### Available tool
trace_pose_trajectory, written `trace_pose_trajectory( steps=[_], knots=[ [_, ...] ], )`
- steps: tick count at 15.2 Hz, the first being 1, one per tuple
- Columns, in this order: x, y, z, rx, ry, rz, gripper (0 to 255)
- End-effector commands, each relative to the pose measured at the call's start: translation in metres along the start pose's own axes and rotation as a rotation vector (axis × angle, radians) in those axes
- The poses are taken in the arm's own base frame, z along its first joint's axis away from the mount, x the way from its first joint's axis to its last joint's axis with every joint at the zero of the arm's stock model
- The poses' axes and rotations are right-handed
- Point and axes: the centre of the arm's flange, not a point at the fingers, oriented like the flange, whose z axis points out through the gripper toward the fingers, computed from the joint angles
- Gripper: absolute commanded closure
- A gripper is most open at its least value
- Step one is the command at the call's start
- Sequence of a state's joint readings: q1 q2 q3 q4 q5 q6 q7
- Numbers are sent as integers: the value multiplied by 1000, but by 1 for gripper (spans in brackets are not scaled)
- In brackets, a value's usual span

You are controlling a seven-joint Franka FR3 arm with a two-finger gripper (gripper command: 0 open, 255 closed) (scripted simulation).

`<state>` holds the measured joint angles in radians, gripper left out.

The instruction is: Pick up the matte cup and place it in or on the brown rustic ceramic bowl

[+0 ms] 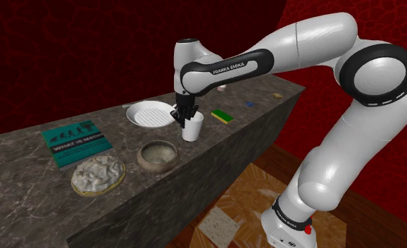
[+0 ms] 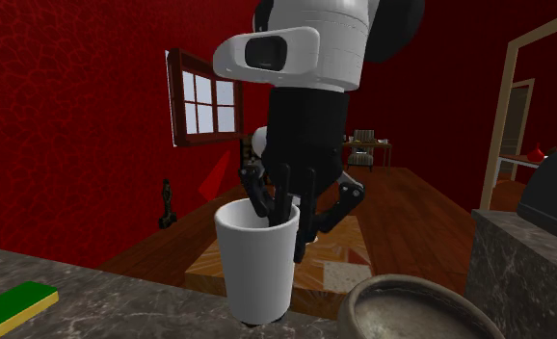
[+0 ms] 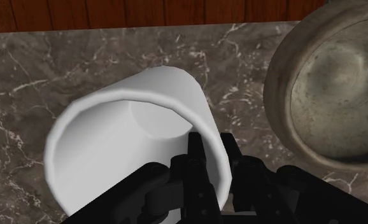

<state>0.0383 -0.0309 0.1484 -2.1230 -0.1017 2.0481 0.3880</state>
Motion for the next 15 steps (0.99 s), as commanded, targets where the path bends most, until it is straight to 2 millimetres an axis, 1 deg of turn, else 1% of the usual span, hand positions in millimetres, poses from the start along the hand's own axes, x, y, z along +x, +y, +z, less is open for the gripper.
trace_pose_trajectory(
  steps=[1, 15],
  knots=[
    [0, 2, -11, 0, 0, 0, 255],
    [-1, 9, -85, 0, 0, 0, 255]
  ],
)
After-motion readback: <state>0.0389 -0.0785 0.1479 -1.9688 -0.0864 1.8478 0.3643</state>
